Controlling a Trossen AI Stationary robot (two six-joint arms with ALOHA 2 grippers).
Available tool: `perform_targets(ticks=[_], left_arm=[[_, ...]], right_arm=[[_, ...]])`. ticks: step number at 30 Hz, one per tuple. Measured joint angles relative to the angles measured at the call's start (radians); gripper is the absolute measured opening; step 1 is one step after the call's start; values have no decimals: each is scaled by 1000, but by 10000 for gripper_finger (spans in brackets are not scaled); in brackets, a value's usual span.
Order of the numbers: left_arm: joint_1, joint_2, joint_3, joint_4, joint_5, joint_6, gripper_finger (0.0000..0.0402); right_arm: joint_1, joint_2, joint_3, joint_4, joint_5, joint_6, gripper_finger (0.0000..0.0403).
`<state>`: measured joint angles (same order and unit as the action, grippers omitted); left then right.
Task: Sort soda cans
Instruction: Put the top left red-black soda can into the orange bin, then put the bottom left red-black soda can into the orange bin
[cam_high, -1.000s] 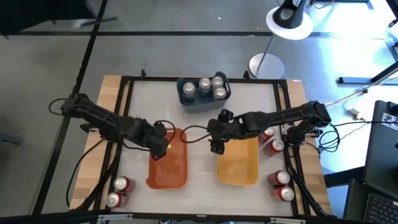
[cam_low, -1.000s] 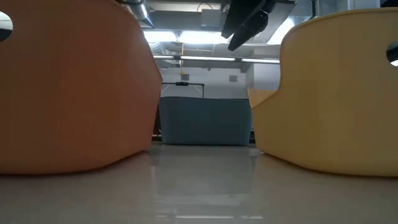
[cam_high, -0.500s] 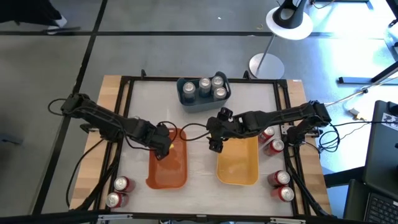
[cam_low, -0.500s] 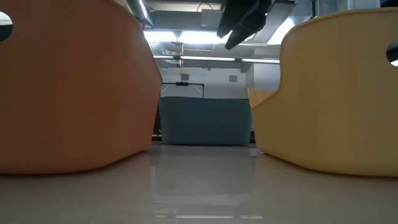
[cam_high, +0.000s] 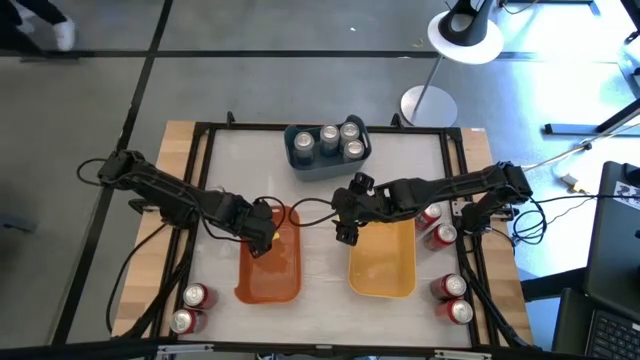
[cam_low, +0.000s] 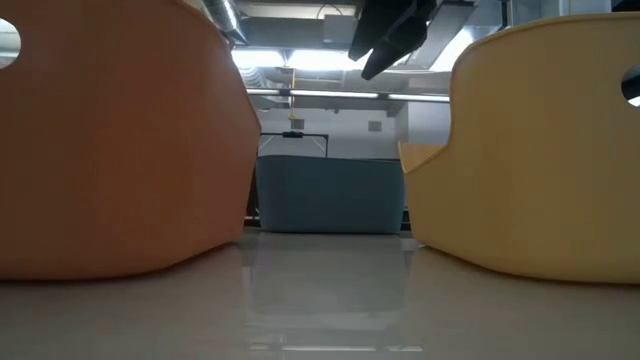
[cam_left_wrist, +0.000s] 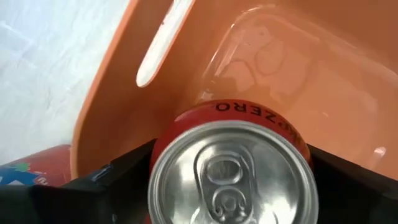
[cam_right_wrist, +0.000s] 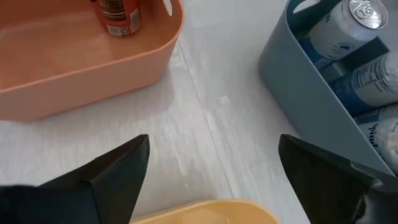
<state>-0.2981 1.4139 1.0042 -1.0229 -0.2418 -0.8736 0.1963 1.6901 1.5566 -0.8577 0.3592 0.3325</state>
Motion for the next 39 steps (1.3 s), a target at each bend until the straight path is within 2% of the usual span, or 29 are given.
perform_targets(ticks=[11, 21, 27, 33, 39], left_arm=[[0, -3, 56, -64, 4, 72, 335], [-1, -3, 222, -260, 4, 103, 335], [-22, -4, 303, -376, 4, 47, 335], [-71, -4, 311, -369, 29, -13, 335], [-106, -2, 311, -383, 109, -114, 335]], right_arm=[[0, 0, 0, 0, 43, -1, 356], [0, 0, 0, 0, 43, -1, 356], [0, 0, 0, 0, 42, -1, 356], [0, 0, 0, 0, 43, -1, 356], [0, 0, 0, 0, 44, -8, 356]])
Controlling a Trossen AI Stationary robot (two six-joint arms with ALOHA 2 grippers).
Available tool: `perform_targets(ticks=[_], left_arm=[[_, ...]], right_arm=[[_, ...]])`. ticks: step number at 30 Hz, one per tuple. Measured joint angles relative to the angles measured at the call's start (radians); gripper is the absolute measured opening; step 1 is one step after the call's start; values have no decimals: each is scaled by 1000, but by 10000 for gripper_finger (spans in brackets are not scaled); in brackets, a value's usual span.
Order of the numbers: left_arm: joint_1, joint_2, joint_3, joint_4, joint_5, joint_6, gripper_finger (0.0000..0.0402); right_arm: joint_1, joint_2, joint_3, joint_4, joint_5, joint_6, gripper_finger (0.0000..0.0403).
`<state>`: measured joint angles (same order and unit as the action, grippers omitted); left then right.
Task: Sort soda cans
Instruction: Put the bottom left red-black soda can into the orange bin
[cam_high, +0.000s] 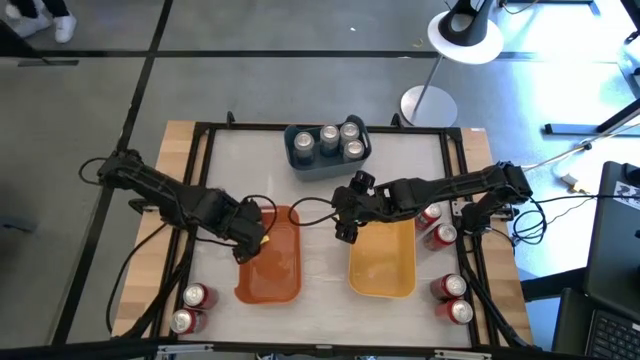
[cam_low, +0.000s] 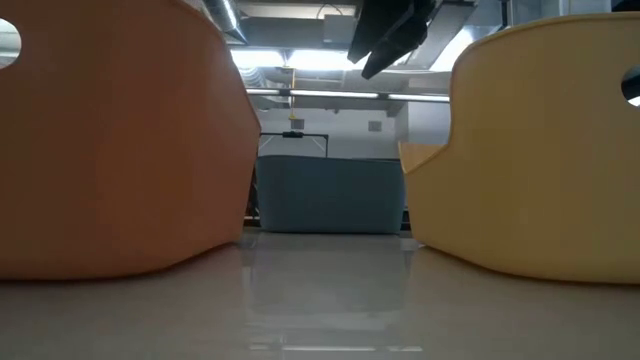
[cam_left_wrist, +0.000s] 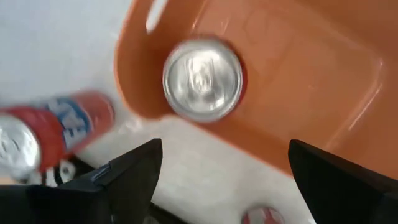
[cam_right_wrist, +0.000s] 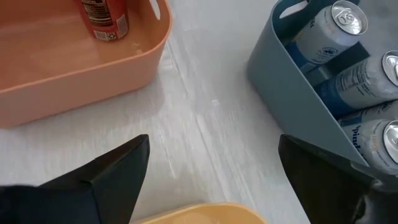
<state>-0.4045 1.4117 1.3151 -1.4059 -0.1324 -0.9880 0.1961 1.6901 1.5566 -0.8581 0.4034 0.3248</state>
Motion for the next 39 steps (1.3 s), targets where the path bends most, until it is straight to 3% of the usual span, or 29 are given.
perform_targets(ticks=[5, 25, 32, 39], left_arm=[[-92, -5, 0, -26, 71, -161, 335], [-564, -13, 0, -37, 109, -940, 335], [-642, -2, -1, 1, 112, -1103, 335], [-669, 30, -2, 33, 122, -1147, 335]], right_arm=[[0, 0, 0, 0, 0, 0, 356], [0, 0, 0, 0, -2, -6, 356], [0, 0, 0, 0, 7, -19, 356], [0, 0, 0, 1, 51, -42, 356]])
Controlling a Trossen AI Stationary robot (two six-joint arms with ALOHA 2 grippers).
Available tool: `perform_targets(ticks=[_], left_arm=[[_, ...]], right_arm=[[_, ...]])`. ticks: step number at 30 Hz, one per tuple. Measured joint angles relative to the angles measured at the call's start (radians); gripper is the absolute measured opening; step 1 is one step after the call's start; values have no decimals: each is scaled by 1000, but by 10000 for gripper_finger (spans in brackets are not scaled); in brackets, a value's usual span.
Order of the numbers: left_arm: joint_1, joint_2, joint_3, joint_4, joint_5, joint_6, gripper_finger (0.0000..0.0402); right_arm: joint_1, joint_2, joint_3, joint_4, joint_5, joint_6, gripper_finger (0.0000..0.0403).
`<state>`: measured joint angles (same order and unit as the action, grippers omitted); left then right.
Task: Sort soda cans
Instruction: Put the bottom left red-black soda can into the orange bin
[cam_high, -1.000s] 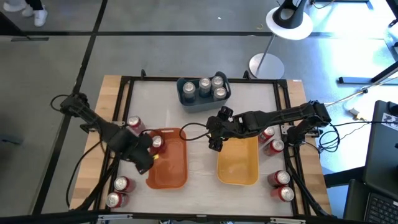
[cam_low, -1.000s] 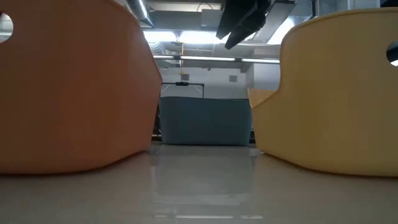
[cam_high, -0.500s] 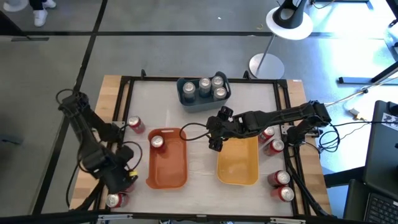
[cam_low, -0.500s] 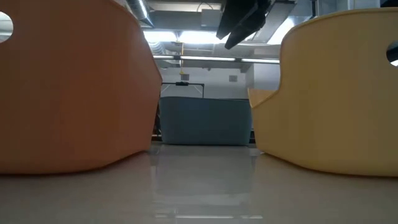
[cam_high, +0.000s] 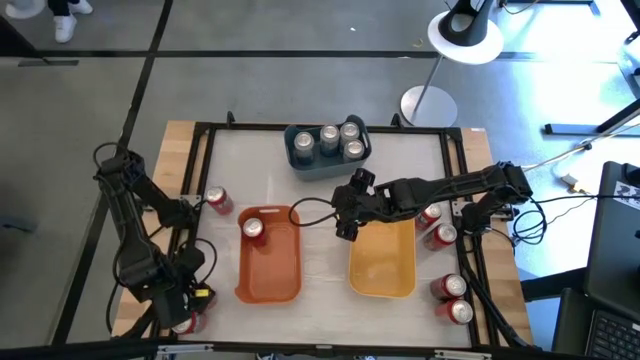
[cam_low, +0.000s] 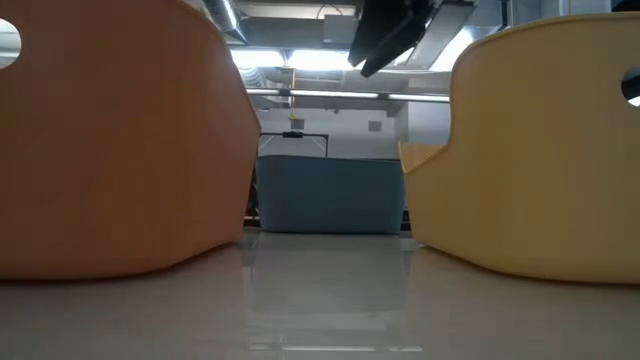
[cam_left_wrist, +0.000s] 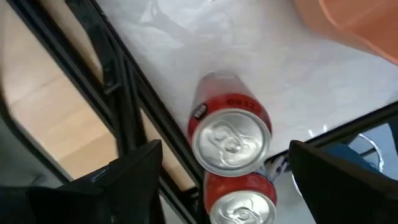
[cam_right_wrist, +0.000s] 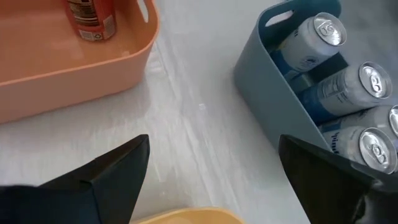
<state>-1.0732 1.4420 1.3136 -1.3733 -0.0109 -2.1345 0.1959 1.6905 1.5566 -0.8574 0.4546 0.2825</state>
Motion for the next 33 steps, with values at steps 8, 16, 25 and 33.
perform_targets(ticks=[8, 16, 25, 33], left_arm=[[-1, 25, -1, 21, 0, 1, 335], [-1, 27, -123, 192, 3, 33, 335], [-1, 27, -180, 226, 0, 50, 335], [-1, 26, -265, 352, 11, 101, 335]], right_arm=[[0, 0, 0, 2, 1, 0, 356], [0, 0, 0, 3, 0, 0, 356], [0, 0, 0, 3, -1, 0, 356], [0, 0, 0, 4, 0, 0, 356]])
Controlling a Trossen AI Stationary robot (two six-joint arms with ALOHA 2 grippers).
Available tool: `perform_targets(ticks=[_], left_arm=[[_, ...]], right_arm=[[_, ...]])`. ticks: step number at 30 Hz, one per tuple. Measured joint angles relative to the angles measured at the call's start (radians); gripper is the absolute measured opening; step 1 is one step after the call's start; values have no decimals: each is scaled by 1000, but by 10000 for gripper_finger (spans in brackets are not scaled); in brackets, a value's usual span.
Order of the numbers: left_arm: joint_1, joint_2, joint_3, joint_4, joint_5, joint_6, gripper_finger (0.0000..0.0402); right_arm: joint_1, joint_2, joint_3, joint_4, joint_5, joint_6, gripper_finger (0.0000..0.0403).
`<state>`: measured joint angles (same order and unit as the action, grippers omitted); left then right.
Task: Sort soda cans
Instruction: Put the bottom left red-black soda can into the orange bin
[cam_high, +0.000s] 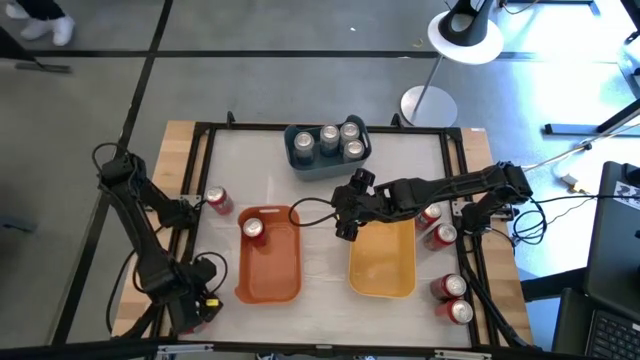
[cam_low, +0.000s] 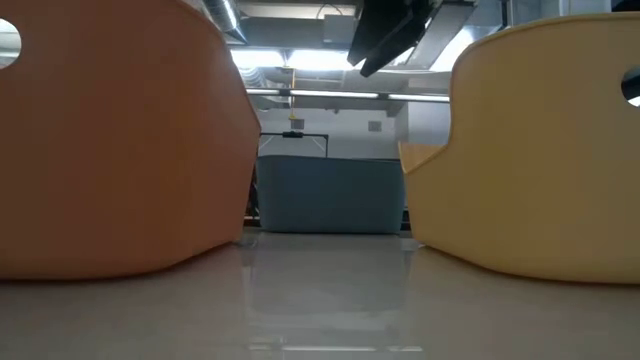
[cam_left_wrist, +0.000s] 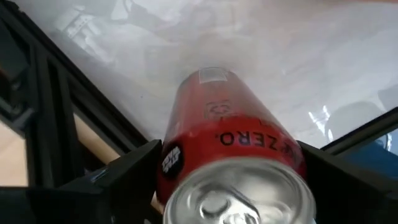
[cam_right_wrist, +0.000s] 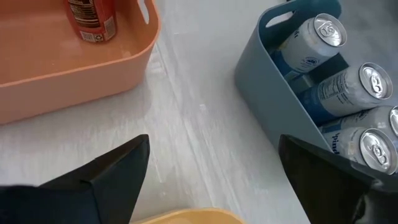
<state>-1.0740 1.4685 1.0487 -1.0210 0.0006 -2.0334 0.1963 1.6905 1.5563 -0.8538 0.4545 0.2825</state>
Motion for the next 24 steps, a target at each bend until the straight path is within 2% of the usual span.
perform_targets(ticks=[4, 9, 17, 24], left_arm=[[0, 0, -10, -10, 12, 19, 332], [0, -4, -10, -37, 21, 21, 298], [31, -56, 5, -67, 27, 18, 298], [101, -109, 143, -293, 12, 86, 298]], right_arm=[[0, 0, 0, 0, 0, 0, 356], [0, 0, 0, 0, 1, 0, 356], [0, 0, 0, 0, 2, -32, 356], [0, 0, 0, -1, 2, -33, 356]])
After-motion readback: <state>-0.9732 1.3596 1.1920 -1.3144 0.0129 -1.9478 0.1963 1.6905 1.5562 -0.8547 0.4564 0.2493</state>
